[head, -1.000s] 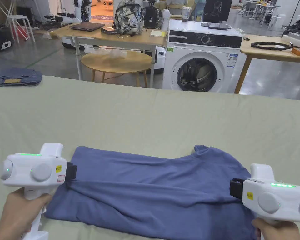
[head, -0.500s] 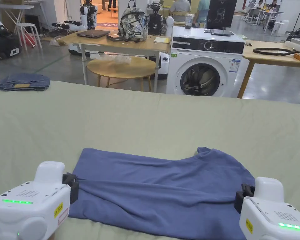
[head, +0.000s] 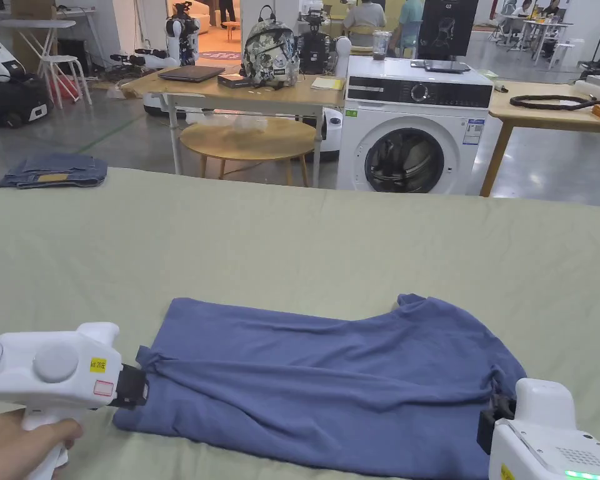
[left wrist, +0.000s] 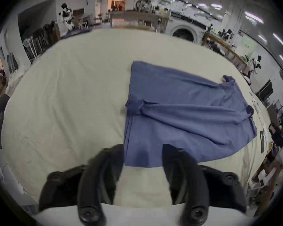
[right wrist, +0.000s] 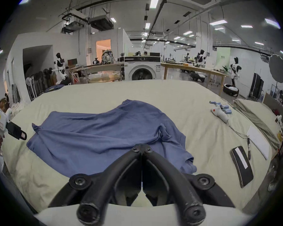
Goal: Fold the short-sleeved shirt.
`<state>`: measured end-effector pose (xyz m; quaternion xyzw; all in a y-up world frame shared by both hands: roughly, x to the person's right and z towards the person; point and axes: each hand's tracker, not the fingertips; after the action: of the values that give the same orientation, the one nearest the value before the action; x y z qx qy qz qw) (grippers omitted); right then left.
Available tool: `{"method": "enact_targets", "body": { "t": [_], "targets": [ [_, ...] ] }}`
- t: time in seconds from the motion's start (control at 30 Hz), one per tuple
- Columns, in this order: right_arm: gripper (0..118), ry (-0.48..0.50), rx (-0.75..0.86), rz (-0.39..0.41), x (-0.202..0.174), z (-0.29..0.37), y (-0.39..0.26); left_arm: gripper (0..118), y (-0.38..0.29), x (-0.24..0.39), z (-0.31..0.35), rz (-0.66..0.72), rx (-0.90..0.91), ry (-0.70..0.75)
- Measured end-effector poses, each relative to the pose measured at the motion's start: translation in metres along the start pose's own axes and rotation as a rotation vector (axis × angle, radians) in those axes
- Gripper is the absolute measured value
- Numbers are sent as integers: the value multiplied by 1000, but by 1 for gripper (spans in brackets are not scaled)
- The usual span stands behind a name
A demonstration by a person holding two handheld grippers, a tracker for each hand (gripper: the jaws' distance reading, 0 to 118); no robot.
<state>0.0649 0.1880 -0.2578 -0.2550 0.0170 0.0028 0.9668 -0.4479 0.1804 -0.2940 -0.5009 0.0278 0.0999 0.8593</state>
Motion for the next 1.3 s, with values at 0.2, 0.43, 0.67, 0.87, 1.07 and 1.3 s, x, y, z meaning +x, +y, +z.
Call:
{"method": "enact_targets", "body": {
  "t": [0.2,0.43,0.67,0.87,1.07,1.3],
  "targets": [
    [0,-19,-25,10,5,2,-3,54,-4,15,-35,-10,-232,111],
    [0,-21,-52,9,8,6,-10,29,-11,23,-36,-68,-189,152],
    [0,-7,-74,3,11,3,-14,0,-19,-4,-27,26,-118,44],
    [0,-27,-100,1,29,3,-5,0,-33,-4,-7,50,-60,-4],
    [66,-75,-271,12,81,-29,12,0,-45,-1,14,48,-12,-14],
    [65,-30,-481,3,114,-88,0,0,-47,2,22,31,17,-6]
  ]
}}
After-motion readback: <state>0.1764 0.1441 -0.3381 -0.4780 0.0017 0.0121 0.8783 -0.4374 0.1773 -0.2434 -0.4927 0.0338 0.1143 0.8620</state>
